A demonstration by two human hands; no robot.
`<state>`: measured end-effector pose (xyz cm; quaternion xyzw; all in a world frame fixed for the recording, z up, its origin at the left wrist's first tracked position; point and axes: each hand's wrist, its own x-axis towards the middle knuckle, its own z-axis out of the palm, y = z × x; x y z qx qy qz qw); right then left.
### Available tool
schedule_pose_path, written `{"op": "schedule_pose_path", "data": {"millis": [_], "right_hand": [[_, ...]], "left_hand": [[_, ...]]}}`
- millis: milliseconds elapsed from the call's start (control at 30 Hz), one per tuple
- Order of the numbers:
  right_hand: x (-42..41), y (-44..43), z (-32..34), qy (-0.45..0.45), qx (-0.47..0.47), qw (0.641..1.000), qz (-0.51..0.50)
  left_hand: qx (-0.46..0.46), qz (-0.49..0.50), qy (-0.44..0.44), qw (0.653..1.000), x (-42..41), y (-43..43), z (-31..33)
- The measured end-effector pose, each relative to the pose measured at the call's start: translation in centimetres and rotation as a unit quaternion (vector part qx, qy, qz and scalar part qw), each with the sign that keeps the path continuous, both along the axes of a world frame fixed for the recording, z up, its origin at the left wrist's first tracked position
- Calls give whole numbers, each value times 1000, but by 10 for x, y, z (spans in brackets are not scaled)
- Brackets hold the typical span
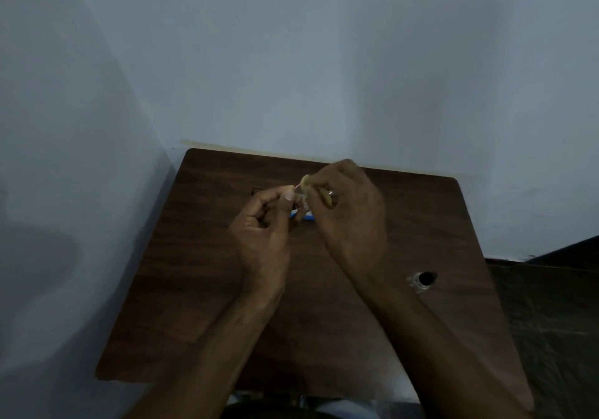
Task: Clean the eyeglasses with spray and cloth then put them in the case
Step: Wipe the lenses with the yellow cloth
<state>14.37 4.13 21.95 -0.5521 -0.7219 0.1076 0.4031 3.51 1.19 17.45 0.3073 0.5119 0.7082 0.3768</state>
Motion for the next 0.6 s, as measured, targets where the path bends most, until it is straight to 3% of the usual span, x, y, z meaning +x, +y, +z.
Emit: {"op": "schedule_pose_path", "data": {"millis": [67, 200, 333, 467, 600], "right_hand": [[-4, -8, 0, -7, -2, 1000, 29], [8, 8, -5, 23, -3, 999, -35], [-3, -7, -1, 37, -27, 998, 30], [4, 6, -5, 43, -14, 999, -22], [-6, -13, -4, -43, -1, 998, 47]], "left_hand": [[-3, -2, 10, 1000, -1, -1, -2], [-3, -3, 1, 1000, 0, 0, -1], [-19, 0, -13, 1000, 1, 1, -4], [-32, 1, -30, 999, 3, 5, -5], [-40, -1, -27, 999, 2, 3, -5]]}}
